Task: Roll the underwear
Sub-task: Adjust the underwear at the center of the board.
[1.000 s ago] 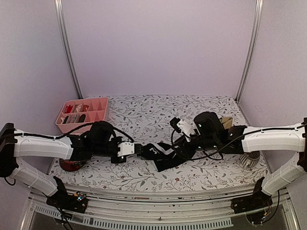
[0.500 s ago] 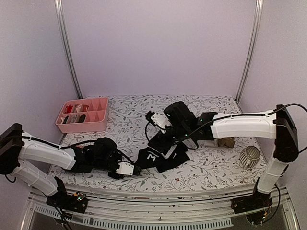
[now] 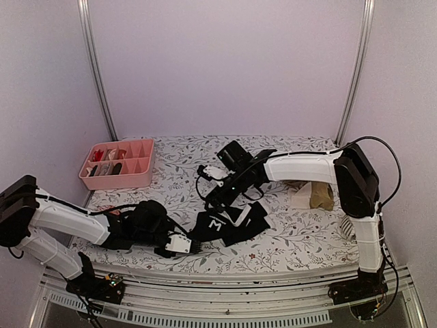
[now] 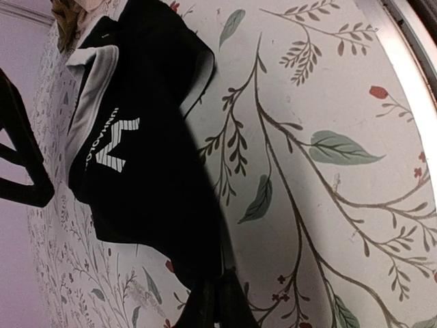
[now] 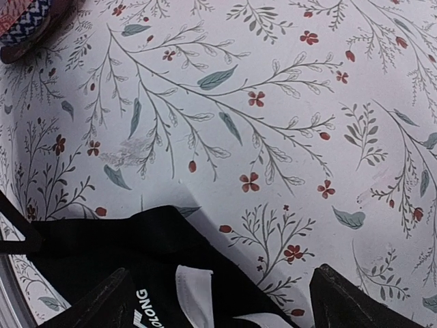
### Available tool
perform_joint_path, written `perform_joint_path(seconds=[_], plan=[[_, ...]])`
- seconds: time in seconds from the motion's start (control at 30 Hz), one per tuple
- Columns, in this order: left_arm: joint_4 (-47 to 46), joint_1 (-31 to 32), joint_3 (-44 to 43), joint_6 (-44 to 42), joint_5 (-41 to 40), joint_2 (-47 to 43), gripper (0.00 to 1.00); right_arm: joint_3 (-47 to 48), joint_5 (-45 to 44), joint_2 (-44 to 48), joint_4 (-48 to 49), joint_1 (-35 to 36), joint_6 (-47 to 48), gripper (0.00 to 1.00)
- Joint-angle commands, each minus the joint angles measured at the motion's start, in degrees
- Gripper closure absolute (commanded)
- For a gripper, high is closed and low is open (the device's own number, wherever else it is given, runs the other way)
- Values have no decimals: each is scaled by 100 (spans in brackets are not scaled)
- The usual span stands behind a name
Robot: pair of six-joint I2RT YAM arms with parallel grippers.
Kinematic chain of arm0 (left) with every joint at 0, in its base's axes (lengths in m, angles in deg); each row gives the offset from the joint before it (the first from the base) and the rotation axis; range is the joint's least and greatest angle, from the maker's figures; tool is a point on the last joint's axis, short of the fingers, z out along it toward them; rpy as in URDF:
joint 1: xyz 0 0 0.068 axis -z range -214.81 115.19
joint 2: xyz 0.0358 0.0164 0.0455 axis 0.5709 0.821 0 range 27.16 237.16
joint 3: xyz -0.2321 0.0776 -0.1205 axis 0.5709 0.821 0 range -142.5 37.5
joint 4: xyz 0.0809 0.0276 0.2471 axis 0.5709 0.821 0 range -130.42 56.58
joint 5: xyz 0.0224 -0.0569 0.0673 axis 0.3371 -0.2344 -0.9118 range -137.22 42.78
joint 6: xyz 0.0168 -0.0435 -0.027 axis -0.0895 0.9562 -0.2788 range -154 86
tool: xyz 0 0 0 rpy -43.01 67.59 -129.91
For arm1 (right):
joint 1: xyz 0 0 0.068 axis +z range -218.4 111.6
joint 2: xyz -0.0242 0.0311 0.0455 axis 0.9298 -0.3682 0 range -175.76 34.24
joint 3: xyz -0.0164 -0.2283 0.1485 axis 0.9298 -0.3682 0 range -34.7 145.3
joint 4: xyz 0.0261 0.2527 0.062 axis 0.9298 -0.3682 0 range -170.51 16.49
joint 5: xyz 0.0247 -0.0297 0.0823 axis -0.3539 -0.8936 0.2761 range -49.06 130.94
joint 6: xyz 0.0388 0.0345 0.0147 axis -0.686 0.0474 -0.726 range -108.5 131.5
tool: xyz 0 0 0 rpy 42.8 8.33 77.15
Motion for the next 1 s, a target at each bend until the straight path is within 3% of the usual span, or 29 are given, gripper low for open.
perform_joint_path(seconds=[0.0,0.2,0.4,0.7,0.97], plan=[[-168,85,78,13,-34,-69,96,34,711,29,-281,58,184,12],[-173,83,78,39,-38,-53,96,40,962,-67,-320,52,228,18],[-173,79,81,39,-34,-17,96,124,1042,-201,-322,48,266,35],[-152,81,101,39,10,-73,97,234,825,-284,-349,1,270,27],[-141,83,104,35,19,-68,97,298,920,-397,-421,-34,297,34]])
